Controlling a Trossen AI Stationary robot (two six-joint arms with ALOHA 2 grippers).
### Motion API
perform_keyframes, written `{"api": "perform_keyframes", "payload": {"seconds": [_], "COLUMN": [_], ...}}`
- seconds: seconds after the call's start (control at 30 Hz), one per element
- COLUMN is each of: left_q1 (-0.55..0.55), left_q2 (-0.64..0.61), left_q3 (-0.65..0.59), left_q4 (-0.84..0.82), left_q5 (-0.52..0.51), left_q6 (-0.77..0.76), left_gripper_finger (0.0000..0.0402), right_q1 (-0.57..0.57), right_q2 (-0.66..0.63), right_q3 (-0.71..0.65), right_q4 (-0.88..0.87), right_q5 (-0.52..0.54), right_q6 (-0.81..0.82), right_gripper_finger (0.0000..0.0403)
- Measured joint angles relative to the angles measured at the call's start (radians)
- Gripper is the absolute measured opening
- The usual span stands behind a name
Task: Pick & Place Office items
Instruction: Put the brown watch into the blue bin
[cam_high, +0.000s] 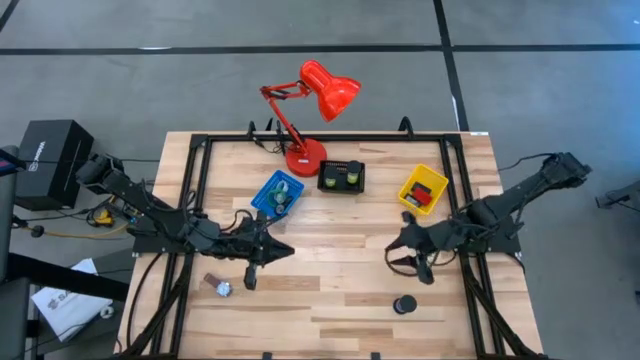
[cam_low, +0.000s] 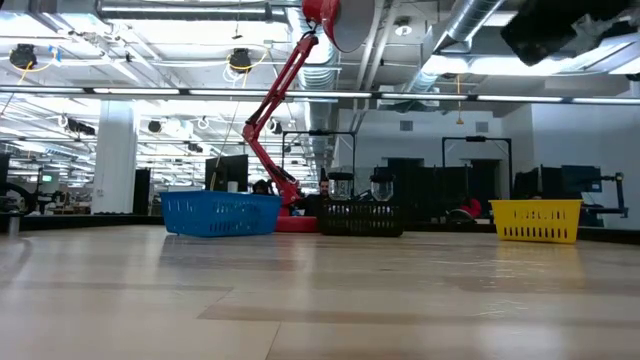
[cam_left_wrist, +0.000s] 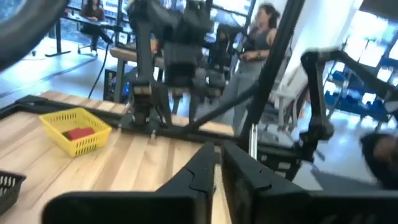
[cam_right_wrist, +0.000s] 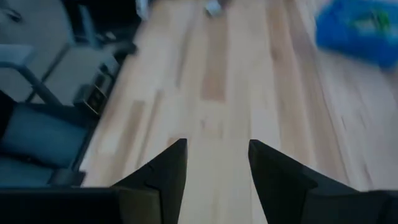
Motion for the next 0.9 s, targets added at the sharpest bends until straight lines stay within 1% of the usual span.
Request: {"api": "perform_keyframes", "payload": {"seconds": [0.1,0.17,0.23,0.3,0.37,0.43,0.5,0.6,0.73,0.83,0.9], "left_q1": [0.01,0.023,0.037,0.052,0.07,0.078,0.081,0.073,0.058,0.049,0.045], "left_q2": [0.0,0.001,0.001,0.002,0.016,0.038,0.074,0.124,0.153,0.155,0.153], "left_q3": [0.035,0.066,0.108,0.163,0.221,0.27,0.306,0.311,0.31,0.309,0.298], "left_q4": [-0.007,-0.056,-0.147,-0.279,-0.428,-0.587,-0.691,-0.831,-1.107,-1.331,-1.405], "left_q5": [0.0,0.0,-0.001,0.0,0.0,-0.001,-0.001,0.014,0.154,0.221,0.262], "left_q6": [0.002,0.02,0.027,0.009,-0.044,-0.1,-0.129,-0.149,-0.166,-0.289,-0.371], "left_gripper_finger": [0.0051,0.0075,0.0096,0.0113,0.0124,0.0128,0.0128,0.0124,0.0123,0.0123,0.0122], "right_q1": [0.0,-0.012,-0.033,-0.06,-0.087,-0.114,-0.14,-0.178,-0.221,-0.25,-0.264], "right_q2": [0.001,0.0,0.0,0.0,0.0,0.0,0.0,0.0,-0.001,-0.001,-0.001], "right_q3": [-0.097,-0.161,-0.213,-0.244,-0.264,-0.275,-0.275,-0.275,-0.275,-0.275,-0.275], "right_q4": [0.254,0.429,0.556,0.618,0.644,0.634,0.624,0.63,0.631,0.627,0.625], "right_q5": [-0.019,-0.036,-0.062,-0.081,-0.092,-0.092,-0.092,-0.096,-0.112,-0.156,-0.184], "right_q6": [-0.125,-0.211,-0.266,-0.274,-0.257,-0.251,-0.251,-0.252,-0.261,-0.261,-0.261], "right_gripper_finger": [0.0163,0.0163,0.0163,0.0163,0.0163,0.0163,0.0163,0.0163,0.0163,0.0163,0.0163]}}
